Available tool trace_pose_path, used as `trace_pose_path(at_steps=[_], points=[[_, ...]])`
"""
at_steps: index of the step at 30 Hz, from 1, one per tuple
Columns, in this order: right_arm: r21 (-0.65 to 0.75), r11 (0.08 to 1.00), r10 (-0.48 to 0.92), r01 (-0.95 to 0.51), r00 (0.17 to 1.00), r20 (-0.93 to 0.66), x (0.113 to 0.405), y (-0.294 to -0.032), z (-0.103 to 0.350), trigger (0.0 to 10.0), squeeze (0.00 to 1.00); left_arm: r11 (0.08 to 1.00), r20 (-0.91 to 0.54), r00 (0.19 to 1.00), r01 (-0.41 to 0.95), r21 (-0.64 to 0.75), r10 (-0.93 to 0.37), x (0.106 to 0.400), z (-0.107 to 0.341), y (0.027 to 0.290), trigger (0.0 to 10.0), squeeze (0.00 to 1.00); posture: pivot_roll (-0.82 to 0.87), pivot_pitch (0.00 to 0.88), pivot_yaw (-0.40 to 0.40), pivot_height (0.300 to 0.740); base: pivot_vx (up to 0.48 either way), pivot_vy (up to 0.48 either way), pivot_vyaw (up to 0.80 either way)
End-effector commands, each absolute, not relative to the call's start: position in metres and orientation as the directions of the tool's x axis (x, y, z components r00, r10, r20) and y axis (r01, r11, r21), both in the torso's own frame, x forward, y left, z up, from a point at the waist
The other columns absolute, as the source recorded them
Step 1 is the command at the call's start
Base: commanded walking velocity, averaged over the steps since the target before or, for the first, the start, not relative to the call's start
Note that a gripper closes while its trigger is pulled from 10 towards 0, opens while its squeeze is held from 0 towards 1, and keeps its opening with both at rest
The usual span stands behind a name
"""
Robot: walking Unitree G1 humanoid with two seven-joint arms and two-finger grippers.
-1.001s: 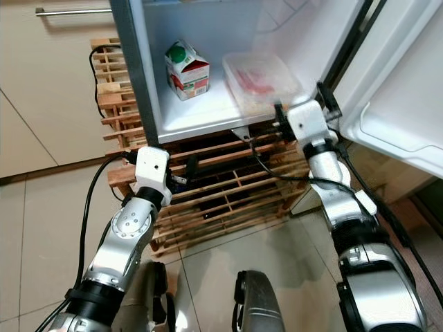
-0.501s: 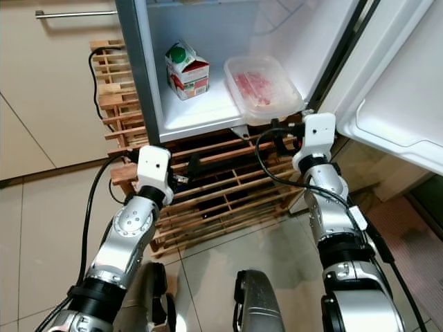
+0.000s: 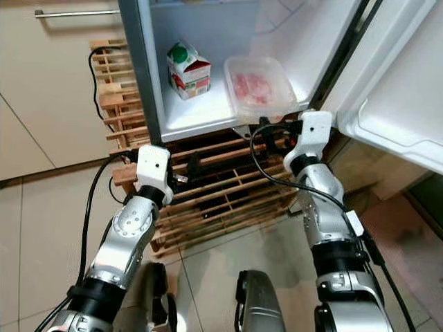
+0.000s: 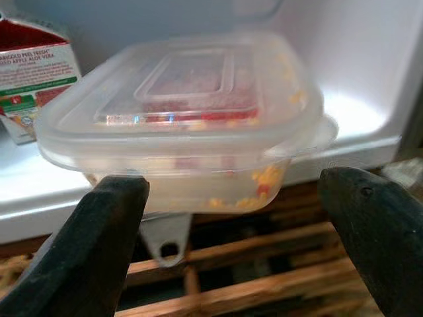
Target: Restocking fridge
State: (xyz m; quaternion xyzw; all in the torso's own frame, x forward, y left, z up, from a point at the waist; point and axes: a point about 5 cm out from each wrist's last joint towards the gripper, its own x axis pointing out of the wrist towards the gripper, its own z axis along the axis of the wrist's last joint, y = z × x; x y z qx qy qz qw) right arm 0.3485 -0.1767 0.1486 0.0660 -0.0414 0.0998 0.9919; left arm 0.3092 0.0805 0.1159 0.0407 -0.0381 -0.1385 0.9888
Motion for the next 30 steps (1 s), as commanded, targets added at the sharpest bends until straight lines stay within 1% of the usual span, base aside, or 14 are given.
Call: trace_pose_path(at_steps=[1,5,9,13,15,21,24,30], points=[[0.17,0.971,0.158,-0.17,0.984,0.083,0.35,-0.183,0.148,10.0,0.0,0.956,0.063,0.956,0.28,0.086,-0.286,0.307,0.116,0.08,10.0,0.0,0.06,0.117,-0.039,0.642,0.0,0.0,0.0],[0.168,0.979,0.105,-0.119,0.99,0.089,0.35,-0.183,0.15,10.0,0.0,0.959,0.064,0.96,0.265,0.103,-0.272,0.305,0.116,0.087,10.0,0.0,0.07,0.13,-0.041,0.642,0.0,0.0,0.0],[0.109,0.993,0.035,-0.042,0.997,0.067,0.354,-0.19,0.146,10.0,0.0,0.958,0.054,0.961,0.263,0.117,-0.27,0.303,0.113,0.092,10.0,0.0,0.08,0.139,-0.031,0.642,0.0,0.0,0.0],[0.079,0.996,0.03,-0.035,0.997,0.065,0.358,-0.194,0.147,10.0,0.0,0.957,0.052,0.961,0.265,0.118,-0.272,0.302,0.113,0.093,10.0,0.0,0.08,0.144,-0.026,0.642,0.0,0.0,0.0],[0.039,0.999,0.02,-0.023,0.997,0.07,0.363,-0.197,0.15,10.0,0.0,0.957,0.053,0.961,0.264,0.119,-0.272,0.302,0.114,0.092,10.0,0.0,0.08,0.148,-0.025,0.642,0.0,0.0,0.0],[0.003,1.0,0.012,-0.012,0.997,0.073,0.372,-0.201,0.157,10.0,0.0,0.958,0.05,0.962,0.262,0.12,-0.269,0.3,0.115,0.094,10.0,0.0,0.1,0.162,-0.025,0.642,0.0,0.0,0.0],[0.0,1.0,0.011,-0.011,0.997,0.074,0.374,-0.201,0.158,10.0,0.0,0.958,0.049,0.962,0.261,0.12,-0.269,0.3,0.115,0.094,10.0,0.0,0.1,0.163,-0.025,0.642,0.0,0.0,0.0],[-0.044,0.999,0.023,-0.019,0.996,0.083,0.389,-0.197,0.172,10.0,0.0,0.957,0.044,0.962,0.263,0.12,-0.27,0.298,0.115,0.094,10.0,0.0,0.11,0.173,-0.027,0.642,0.0,0.0,0.0]])
